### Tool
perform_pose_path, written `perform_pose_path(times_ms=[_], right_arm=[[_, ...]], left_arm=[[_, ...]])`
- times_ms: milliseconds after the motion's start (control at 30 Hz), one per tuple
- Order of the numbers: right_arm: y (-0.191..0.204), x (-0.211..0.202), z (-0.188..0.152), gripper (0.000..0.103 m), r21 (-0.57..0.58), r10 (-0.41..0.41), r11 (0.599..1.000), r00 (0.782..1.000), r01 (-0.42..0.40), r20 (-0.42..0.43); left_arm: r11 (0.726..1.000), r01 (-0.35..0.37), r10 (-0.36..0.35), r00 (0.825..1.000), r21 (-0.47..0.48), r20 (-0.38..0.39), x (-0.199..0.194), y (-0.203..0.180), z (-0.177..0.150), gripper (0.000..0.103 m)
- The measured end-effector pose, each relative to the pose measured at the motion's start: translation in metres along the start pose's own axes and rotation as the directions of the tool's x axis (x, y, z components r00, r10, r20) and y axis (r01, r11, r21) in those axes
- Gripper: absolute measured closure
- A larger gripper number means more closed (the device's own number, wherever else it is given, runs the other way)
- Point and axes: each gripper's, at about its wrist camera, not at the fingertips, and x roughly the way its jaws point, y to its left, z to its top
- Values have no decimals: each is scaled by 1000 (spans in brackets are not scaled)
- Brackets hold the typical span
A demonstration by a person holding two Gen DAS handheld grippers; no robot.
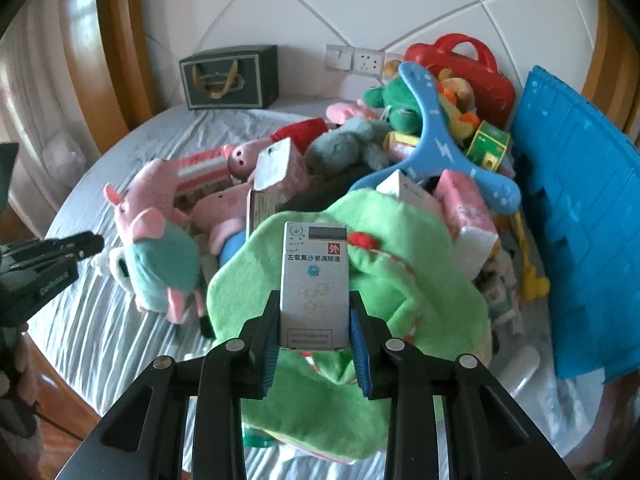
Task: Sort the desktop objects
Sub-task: 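Grasp the pink pig plush with the left tool while the right tool grasps a white medicine box, then lift the pig plush and medicine box and carry both toward the blue bin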
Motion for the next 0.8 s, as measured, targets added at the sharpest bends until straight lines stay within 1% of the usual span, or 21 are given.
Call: perform_pose_path(times_ms=[67, 133, 233, 300, 367, 400, 533, 600, 667, 767, 800], right_arm=[[2, 3, 1, 73, -6, -1, 1000, 1000, 1, 3], [3, 6, 4, 73, -7, 9, 1000, 1000, -9, 6], [5, 9, 12, 73, -18, 36, 999, 999, -35, 20], [7, 12, 19, 73, -31, 59, 998, 998, -58, 27], [10, 17, 28, 73, -48, 89, 995, 995, -87, 37], [12, 20, 34, 73, -61, 97, 994, 994, -95, 44], [21, 38, 52, 73, -73, 121, 990, 992, -118, 29], [27, 50, 64, 73, -82, 109, 991, 994, -107, 27], [28, 61, 74, 73, -64, 114, 992, 993, -113, 12], [36, 80, 87, 73, -78, 99, 992, 995, -100, -6], [37, 85, 91, 73, -77, 98, 992, 995, -99, -10]], left_arm=[[1000, 7, -7, 1000, -20, -20, 5, 8, -2, 93], [999, 12, -13, 999, -37, -39, 8, 13, 0, 89], [997, 5, -9, 999, -75, -49, 9, 16, 5, 78], [996, -10, 5, 999, -92, -52, 9, 15, 11, 59], [994, -11, 8, 999, -104, -37, 8, 15, 16, 50], [994, -10, 7, 1000, -107, -29, 8, 14, 19, 49], [993, -13, 6, 998, -121, -61, 29, 18, 39, 49], [991, -17, 9, 998, -136, -58, 43, 23, 51, 49], [989, -8, -6, 995, -148, -97, 62, 28, 63, 49], [990, 6, -24, 992, -141, -123, 83, 28, 77, 48], [991, 12, -30, 991, -137, -127, 87, 27, 80, 44]])
